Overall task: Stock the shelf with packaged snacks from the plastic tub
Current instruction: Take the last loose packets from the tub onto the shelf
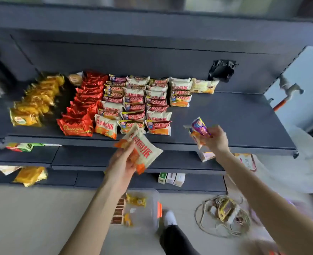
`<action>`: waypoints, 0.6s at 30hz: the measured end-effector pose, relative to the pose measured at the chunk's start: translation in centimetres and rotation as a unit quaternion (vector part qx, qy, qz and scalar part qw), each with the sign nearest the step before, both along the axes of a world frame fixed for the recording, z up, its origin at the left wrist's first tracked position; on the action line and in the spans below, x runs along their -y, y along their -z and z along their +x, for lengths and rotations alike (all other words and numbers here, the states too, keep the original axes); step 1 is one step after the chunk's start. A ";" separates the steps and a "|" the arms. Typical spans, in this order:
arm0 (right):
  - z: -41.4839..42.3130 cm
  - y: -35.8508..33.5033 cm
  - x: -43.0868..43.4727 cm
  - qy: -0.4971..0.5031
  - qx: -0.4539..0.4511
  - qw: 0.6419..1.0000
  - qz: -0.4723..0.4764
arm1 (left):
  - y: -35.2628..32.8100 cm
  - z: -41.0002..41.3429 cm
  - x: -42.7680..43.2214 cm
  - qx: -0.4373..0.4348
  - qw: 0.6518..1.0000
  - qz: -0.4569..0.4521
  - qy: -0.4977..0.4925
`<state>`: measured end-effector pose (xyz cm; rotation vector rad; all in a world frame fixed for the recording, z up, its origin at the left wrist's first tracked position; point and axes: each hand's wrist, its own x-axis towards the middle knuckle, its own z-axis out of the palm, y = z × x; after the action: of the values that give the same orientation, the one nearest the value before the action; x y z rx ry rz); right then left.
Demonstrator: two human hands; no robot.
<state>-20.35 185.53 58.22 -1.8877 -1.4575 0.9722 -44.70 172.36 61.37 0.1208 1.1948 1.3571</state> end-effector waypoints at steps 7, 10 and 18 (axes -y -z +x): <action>-0.1 3.7 -11.8 -0.094 0.096 0.991 0.022 | 0.9 1.7 -4.8 -0.020 1.000 -0.008 -0.020; -1.0 5.1 -14.6 -0.146 0.127 0.981 0.028 | 1.6 1.1 -5.0 -0.011 0.999 0.006 -0.044; -2.9 6.6 -18.1 -0.192 0.131 0.969 0.081 | 3.0 0.9 -5.6 0.012 0.995 0.004 -0.096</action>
<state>-23.21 203.65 51.62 -1.6973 -2.0481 0.7552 -43.84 177.98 58.40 -0.0039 1.2047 1.5270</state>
